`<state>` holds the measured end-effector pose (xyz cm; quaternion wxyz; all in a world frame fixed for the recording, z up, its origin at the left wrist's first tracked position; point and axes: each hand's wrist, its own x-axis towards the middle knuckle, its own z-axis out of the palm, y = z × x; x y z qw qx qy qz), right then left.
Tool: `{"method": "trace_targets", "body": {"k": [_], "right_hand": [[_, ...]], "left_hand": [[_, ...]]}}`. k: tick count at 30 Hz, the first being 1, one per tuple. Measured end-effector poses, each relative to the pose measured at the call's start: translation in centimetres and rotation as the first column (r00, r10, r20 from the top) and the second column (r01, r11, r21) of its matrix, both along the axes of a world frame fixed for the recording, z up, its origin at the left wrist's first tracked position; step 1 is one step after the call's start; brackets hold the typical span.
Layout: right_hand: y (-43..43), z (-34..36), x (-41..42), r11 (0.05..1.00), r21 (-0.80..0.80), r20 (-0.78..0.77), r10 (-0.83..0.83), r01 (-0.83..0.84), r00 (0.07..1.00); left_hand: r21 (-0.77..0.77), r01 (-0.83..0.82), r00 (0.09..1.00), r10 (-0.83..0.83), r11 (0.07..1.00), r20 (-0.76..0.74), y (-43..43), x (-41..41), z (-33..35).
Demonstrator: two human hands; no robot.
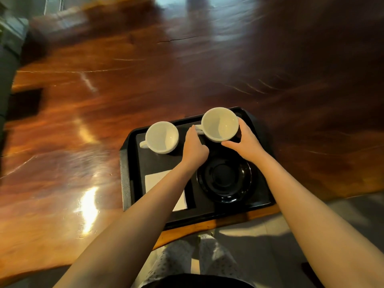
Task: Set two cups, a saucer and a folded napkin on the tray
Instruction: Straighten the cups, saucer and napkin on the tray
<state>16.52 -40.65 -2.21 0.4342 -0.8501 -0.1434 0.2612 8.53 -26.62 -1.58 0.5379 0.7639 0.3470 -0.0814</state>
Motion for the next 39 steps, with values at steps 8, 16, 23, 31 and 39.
{"method": "trace_targets", "body": {"k": [8, 16, 23, 31, 39], "right_hand": [[-0.8, 0.7, 1.0, 0.999, 0.000, -0.040, 0.047, -0.047, 0.998], [-3.4, -0.3, -2.1, 0.969, -0.235, 0.061, -0.058, 0.071, 0.996], [-4.0, -1.1, -4.6, 0.941, -0.323, 0.034, -0.095, 0.101, 0.995], [-4.1, -0.9, -4.7, 0.921, -0.377, 0.064, -0.083, 0.101, 0.995], [3.3, 1.7, -8.7, 0.980, -0.144, 0.282, 0.173, -0.137, 0.944]], "left_hand": [[0.000, 0.025, 0.998, -0.025, 1.000, 0.058, -0.7, -0.4, 0.3], [0.236, 0.278, 0.957, -0.247, 0.931, -0.152, -0.9, -4.5, -0.2], [0.292, 0.272, 0.961, -0.276, 0.917, -0.026, -1.7, -6.2, -0.1], [0.217, 0.314, 0.949, -0.313, 0.924, -0.039, -1.5, -6.6, 0.2], [0.132, -0.427, 0.904, 0.423, 0.894, 0.060, 5.6, -10.2, 1.6]]}}
